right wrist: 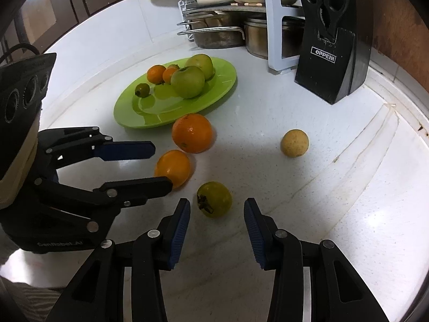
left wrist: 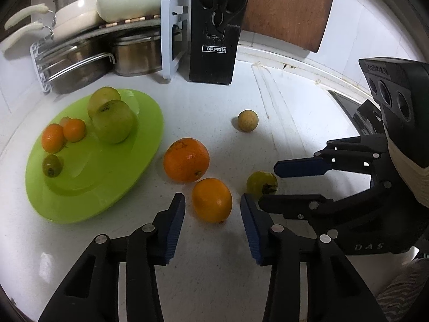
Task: Organize fruits
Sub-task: 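Reach the left tool to an orange while the right tool reaches a green tomato, then close the left tool on the orange while the right tool grips the green tomato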
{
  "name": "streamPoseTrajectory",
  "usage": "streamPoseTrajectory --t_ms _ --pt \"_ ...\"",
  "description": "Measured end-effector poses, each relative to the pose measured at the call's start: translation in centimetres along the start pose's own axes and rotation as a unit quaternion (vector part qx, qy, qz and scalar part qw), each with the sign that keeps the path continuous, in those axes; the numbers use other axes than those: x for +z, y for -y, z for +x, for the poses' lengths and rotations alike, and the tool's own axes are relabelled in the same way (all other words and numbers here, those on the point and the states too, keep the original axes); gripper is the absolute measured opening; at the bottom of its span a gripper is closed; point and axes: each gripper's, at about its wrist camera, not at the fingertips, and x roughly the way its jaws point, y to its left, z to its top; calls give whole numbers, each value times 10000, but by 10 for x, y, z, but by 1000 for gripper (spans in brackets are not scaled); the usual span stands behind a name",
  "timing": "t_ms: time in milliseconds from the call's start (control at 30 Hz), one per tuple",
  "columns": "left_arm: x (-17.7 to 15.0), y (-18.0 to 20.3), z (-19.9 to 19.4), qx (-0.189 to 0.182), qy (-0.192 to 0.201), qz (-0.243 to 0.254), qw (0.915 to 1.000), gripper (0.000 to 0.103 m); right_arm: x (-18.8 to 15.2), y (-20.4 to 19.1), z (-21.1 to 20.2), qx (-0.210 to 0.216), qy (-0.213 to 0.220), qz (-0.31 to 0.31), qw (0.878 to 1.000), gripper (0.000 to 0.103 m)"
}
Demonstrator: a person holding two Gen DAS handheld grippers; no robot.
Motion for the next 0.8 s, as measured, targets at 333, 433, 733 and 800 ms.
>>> streamPoseTrajectory --t_ms 333,433,733,800 --pt "2 -2 11 -47 -72 -92 9999 35 2 3 6 86 -11 58 9999 36" --pt "3 -2 12 -48 -96 -104 9999 33 3 4 8 153 -38 103 9998 34" --pt "2 -2 10 25 -96 -208 9997 33 3 5 10 213 -41 198 9996 30" --pt "2 -3 8 36 -63 -234 9997 33 3 5 10 213 -32 212 9995 30"
